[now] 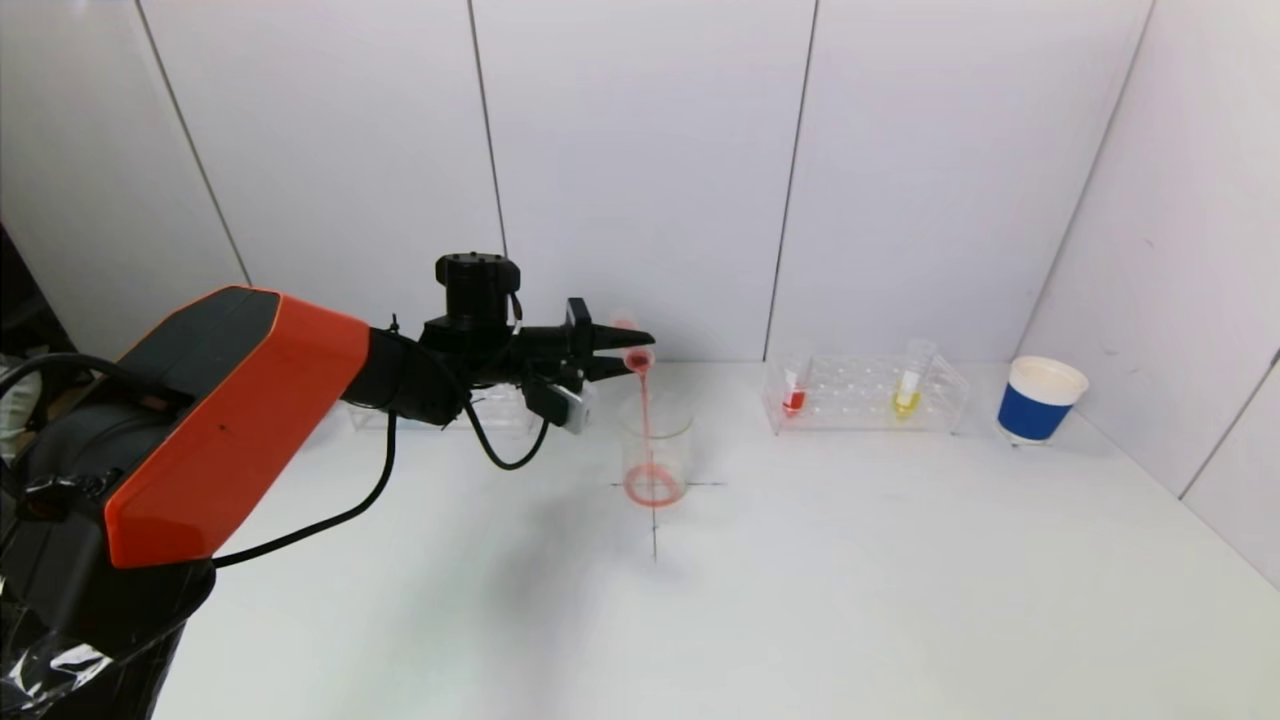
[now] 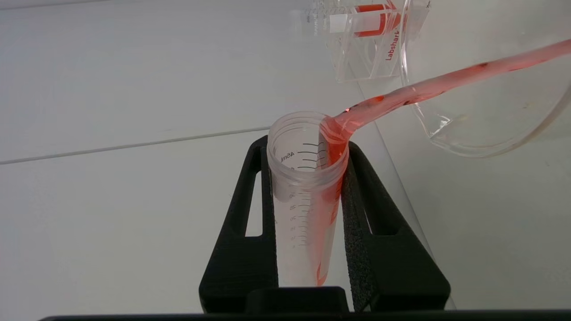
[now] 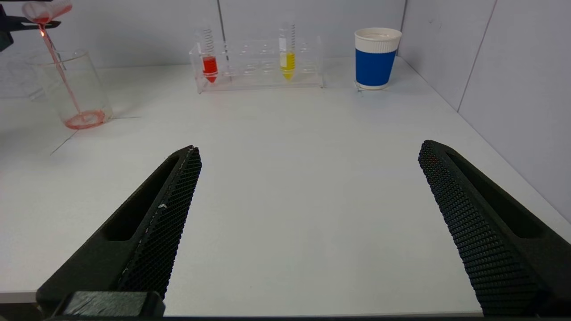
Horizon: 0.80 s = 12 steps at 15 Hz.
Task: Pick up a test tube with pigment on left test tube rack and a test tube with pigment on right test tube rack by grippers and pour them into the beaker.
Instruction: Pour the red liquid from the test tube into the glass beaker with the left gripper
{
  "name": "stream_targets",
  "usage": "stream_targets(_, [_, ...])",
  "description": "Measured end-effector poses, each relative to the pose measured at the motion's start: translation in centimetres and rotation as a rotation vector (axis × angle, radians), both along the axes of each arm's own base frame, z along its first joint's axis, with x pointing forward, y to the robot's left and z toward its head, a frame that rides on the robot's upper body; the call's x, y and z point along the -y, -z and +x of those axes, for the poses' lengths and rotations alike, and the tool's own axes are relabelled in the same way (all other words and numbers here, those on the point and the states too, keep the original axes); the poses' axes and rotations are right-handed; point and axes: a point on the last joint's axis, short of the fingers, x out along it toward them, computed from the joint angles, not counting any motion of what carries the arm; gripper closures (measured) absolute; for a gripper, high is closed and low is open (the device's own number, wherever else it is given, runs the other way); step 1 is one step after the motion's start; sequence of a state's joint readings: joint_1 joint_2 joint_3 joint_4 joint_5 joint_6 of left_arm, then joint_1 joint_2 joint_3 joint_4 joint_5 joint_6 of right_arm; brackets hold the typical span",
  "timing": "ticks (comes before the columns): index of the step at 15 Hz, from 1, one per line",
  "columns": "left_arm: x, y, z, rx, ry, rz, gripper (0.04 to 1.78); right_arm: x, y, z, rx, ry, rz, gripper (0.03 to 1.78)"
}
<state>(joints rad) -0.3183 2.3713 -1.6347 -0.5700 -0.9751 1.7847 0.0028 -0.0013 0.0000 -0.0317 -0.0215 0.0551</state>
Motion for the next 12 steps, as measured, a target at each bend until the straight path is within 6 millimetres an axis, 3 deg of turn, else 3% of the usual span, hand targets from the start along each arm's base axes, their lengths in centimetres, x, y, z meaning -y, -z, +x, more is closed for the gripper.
stream_targets(12, [0.33, -0.48, -0.25, 0.067, -0.040, 0.048, 1.38, 0.00, 0.00, 0.00, 0.000, 0.000, 0.000, 0.04])
